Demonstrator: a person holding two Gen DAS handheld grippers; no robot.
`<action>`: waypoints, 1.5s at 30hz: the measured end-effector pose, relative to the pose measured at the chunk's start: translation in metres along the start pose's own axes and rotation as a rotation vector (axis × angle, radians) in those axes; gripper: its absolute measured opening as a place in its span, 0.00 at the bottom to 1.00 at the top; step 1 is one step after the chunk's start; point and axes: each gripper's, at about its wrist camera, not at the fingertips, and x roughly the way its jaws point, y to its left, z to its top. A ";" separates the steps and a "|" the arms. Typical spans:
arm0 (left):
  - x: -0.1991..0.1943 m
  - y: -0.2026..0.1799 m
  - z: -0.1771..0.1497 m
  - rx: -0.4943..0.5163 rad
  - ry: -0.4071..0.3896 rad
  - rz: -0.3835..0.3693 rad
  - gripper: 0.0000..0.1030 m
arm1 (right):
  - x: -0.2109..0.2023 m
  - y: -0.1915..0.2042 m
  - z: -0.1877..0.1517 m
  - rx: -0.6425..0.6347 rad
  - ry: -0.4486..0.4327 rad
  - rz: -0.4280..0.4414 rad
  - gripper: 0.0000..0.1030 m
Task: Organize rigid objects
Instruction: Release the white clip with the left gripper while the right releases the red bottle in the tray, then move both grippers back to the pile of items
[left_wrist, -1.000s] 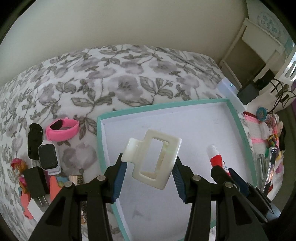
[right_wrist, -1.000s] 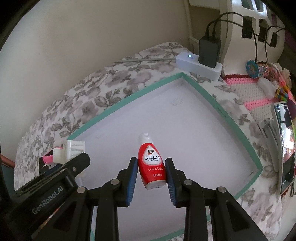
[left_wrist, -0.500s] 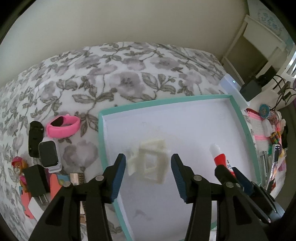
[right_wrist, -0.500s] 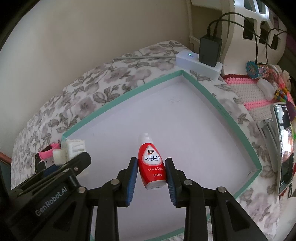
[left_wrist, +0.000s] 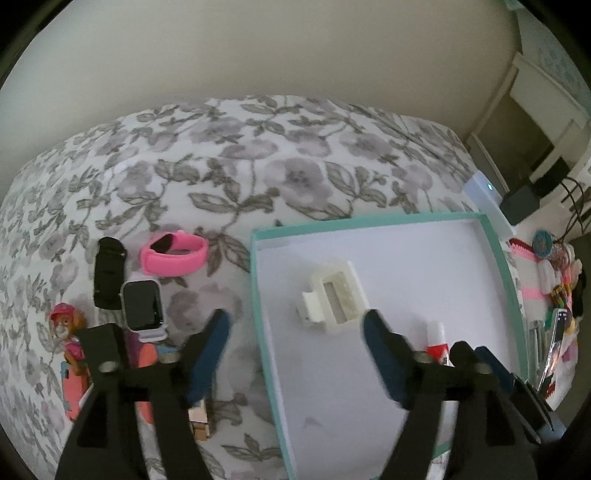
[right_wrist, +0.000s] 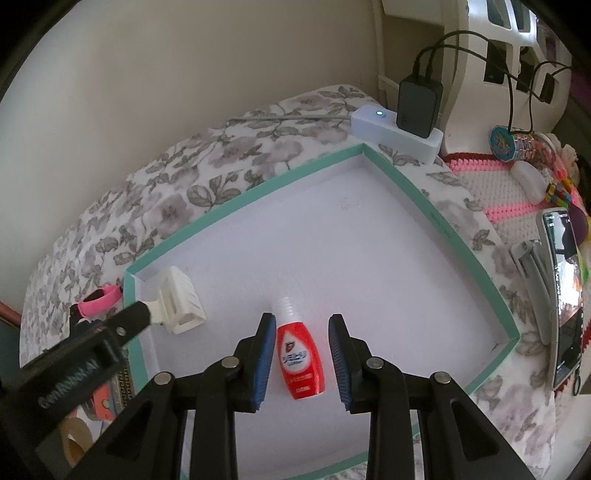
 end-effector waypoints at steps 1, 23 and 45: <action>0.000 0.002 0.000 -0.003 -0.003 0.002 0.79 | 0.001 0.001 0.000 -0.003 0.003 0.001 0.31; 0.004 0.044 -0.005 -0.100 0.016 0.093 0.82 | 0.014 0.010 -0.013 -0.064 0.039 -0.048 0.65; -0.031 0.111 -0.008 -0.196 -0.048 0.170 0.84 | 0.001 0.051 -0.030 -0.175 0.009 -0.006 1.00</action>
